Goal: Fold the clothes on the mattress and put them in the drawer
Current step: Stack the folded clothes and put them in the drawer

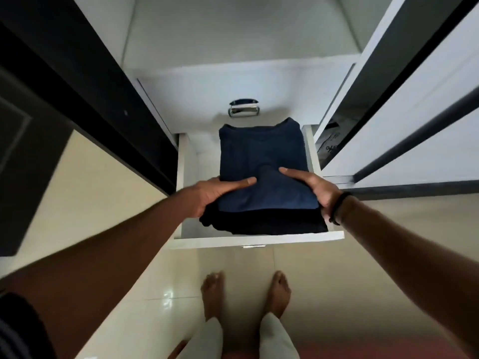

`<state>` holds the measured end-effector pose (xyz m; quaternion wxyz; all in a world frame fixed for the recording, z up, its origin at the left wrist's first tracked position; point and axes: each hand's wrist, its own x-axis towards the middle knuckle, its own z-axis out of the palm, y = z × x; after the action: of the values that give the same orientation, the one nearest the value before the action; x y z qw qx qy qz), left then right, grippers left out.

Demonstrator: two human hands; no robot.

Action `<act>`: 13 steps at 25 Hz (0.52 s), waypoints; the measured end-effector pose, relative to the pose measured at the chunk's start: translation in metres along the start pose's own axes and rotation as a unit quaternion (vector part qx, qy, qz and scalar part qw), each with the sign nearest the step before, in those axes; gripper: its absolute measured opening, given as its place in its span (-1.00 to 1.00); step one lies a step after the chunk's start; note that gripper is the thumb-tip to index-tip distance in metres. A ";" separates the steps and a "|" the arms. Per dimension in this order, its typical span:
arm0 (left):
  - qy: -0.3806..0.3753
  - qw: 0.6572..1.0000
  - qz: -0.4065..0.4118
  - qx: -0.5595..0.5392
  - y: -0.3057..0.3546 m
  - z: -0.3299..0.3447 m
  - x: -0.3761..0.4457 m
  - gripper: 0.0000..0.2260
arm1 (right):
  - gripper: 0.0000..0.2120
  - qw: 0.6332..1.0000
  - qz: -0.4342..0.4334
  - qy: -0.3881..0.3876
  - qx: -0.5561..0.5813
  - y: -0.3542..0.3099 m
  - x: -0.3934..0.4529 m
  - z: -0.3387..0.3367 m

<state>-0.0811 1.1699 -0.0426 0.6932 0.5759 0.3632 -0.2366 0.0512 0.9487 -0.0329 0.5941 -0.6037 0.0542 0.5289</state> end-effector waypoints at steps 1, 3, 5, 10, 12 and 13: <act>0.006 1.000 -0.009 -0.002 -0.007 -0.007 0.020 -0.16 | -0.69 1.000 -0.001 0.001 -0.001 0.004 0.022 -0.002; 0.016 0.999 -0.023 -0.015 -0.023 -0.020 0.055 -0.11 | -0.74 1.000 0.011 -0.010 0.006 0.017 0.062 -0.004; 0.031 0.999 -0.029 -0.008 -0.040 -0.027 0.084 -0.02 | -0.67 1.000 0.015 -0.002 -0.005 0.038 0.099 -0.013; 0.090 0.996 0.024 0.006 -0.076 -0.035 0.128 -0.06 | -0.59 0.996 -0.022 0.075 -0.031 0.081 0.169 -0.028; 0.161 0.985 0.016 0.056 -0.088 -0.038 0.139 -0.25 | -0.57 0.987 -0.004 0.117 -0.111 0.091 0.184 -0.029; 0.199 0.975 -0.008 0.104 -0.095 -0.039 0.142 -0.29 | -0.53 0.974 0.024 0.143 -0.176 0.097 0.189 -0.030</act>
<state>-0.0728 1.1993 -0.2152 0.5414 0.6774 0.4717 -0.1597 0.0836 1.0039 -0.2378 0.4515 -0.7668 0.0588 0.4524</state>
